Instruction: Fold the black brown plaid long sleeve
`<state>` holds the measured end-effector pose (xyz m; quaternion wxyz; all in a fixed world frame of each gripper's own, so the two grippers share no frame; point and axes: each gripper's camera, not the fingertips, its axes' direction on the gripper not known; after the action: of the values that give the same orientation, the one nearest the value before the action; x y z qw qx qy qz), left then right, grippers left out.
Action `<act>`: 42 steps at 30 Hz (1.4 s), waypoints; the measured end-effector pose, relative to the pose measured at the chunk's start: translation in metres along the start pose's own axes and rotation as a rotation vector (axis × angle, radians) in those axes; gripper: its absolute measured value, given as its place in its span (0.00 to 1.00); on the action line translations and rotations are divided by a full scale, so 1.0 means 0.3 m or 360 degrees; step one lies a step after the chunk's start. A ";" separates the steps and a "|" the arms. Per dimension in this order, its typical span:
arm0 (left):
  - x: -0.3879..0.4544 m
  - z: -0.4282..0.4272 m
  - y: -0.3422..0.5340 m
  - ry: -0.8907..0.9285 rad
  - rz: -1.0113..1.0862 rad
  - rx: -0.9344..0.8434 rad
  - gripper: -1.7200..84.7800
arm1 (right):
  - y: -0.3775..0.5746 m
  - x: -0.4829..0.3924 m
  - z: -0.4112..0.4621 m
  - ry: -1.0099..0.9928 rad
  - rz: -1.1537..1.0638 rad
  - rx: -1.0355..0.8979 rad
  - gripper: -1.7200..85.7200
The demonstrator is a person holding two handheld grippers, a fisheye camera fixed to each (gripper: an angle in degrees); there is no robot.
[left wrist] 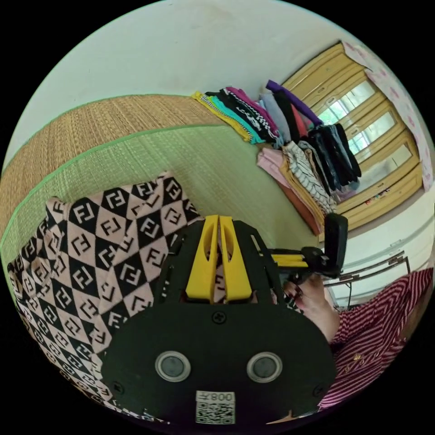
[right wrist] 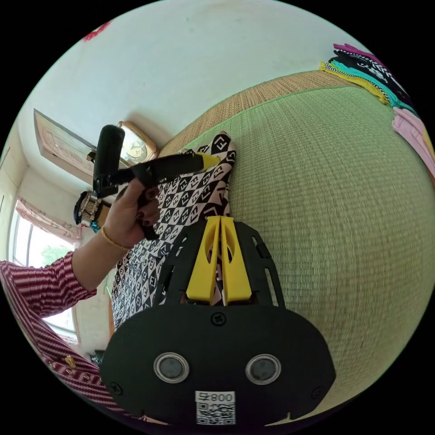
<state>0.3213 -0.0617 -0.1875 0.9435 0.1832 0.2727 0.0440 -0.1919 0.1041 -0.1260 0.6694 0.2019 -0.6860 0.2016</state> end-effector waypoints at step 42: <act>-0.522 -0.611 1.215 0.0078 -0.0892 0.0233 0.02 | -0.008 0.431 -0.020 -0.0830 0.0409 0.0047 0.02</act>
<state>0.0974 0.3073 -0.1185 0.8963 0.1672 0.3377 -0.2337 -0.1885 0.1043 0.0036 0.4365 0.1681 -0.8518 0.2360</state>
